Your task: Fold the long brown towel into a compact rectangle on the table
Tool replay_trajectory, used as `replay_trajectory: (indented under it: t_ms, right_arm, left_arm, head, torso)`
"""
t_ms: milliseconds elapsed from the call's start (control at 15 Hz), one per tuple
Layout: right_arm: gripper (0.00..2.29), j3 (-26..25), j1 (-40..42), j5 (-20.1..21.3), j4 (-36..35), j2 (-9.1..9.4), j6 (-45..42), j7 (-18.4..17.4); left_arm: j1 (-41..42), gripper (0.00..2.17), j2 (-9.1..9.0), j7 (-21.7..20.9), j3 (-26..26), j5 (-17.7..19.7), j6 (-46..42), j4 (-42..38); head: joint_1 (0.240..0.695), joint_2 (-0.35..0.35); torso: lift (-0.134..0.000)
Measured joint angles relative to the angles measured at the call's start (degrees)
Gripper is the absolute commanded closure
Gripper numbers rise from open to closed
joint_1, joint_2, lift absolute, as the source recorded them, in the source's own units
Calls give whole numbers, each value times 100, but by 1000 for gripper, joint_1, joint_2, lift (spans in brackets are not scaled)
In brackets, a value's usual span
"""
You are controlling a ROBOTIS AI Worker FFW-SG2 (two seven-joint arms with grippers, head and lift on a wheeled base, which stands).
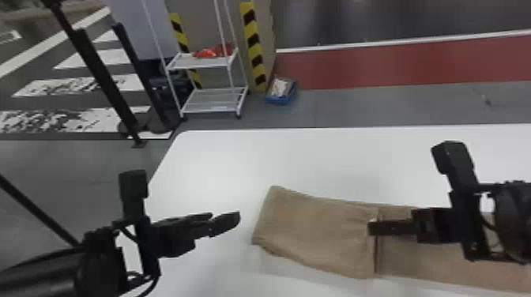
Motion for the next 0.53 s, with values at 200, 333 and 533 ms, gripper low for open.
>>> replay_trajectory:
  t_ms: [200, 333, 533]
  right_arm:
    - [421, -230, -59, -115, -334, 0, 48, -10]
    - [421, -276, -110, -167, -385, 0, 77, -28]
    - [421, -142, -117, -217, -139, 0, 40, -35]
  left_arm:
    - [-23, 90, 4, -2, -1, 1, -1, 28]
    - [-51, 90, 4, -4, 9, -2, -2, 52]
    - [-59, 90, -1, 5, 2, -7, -1, 55]
  head:
    - [695, 228]
    - [695, 223]
    - [695, 232]
  torso:
    - [-125]
    - [-125]
    - [-125]
